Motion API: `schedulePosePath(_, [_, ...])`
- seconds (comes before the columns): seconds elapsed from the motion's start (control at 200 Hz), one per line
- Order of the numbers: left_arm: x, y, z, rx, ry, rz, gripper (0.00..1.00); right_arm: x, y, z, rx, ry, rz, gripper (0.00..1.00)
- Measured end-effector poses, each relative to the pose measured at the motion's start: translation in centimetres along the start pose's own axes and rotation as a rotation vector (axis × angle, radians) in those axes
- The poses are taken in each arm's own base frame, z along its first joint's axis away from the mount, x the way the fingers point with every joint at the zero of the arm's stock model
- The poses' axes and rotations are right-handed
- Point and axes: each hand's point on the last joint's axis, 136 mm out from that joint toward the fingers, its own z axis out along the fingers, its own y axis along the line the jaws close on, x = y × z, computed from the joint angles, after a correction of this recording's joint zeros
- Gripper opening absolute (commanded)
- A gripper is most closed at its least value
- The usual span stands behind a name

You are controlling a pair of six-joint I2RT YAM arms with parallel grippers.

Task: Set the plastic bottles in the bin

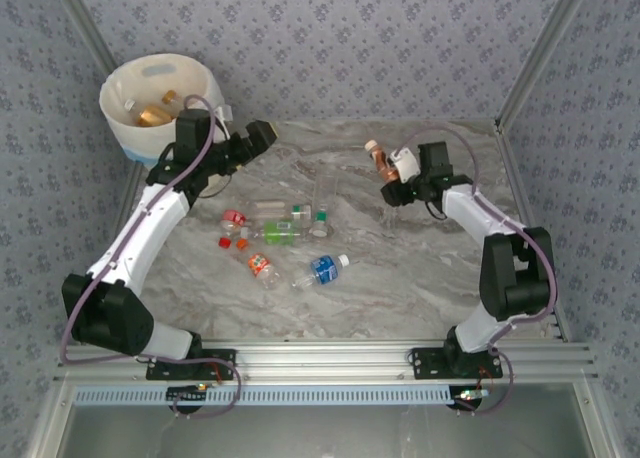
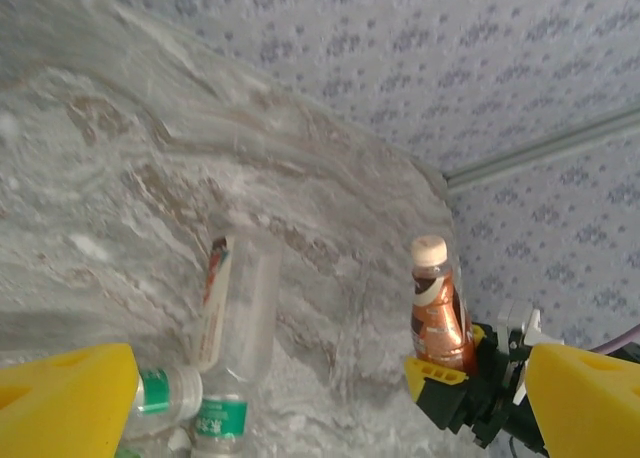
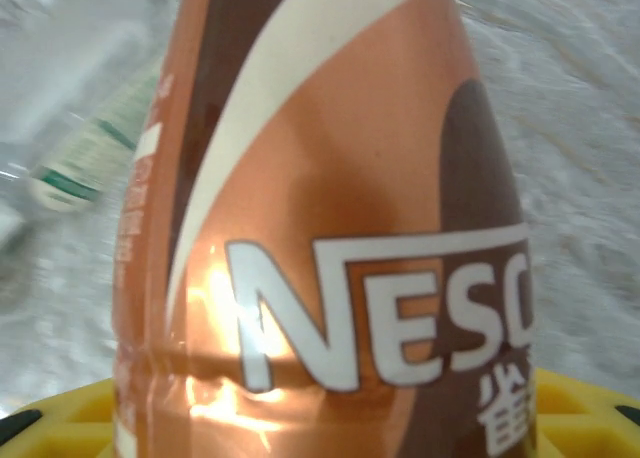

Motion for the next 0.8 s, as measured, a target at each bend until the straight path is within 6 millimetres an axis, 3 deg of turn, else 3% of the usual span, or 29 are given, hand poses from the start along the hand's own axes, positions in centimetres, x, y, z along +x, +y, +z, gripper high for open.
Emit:
schedulePosePath(0.13, [3.9, 0.3, 1.4, 0.008, 0.095, 0.0, 0.99, -1.1, 5.0, -0.5, -0.102, -0.067, 0.037, 0.38])
schedulePosePath(0.22, [5.3, 0.5, 1.8, 0.012, 0.134, 0.001, 1.0, -2.4, 8.3, -1.5, -0.169, -0.121, 0.044, 0.38])
schedulePosePath(0.445, [4.2, -2.4, 2.9, 0.186, 0.1, 0.043, 0.99, -6.6, 14.3, -4.8, -0.309, -0.269, 0.067, 0.39])
schedulePosePath(0.625, [3.8, -5.2, 5.5, 0.348, 0.15, 0.066, 1.0, -7.4, 18.4, -5.5, -0.395, -0.286, 0.062, 0.4])
schedulePosePath(0.71, [4.3, -5.8, 6.1, 0.379, 0.17, 0.078, 0.98, -8.3, 19.3, -5.5, -0.416, -0.299, 0.085, 0.4])
schedulePosePath(0.8, [4.9, -6.3, 6.1, 0.396, 0.188, 0.089, 0.89, -9.7, 19.2, -5.3, -0.413, -0.316, 0.124, 0.41])
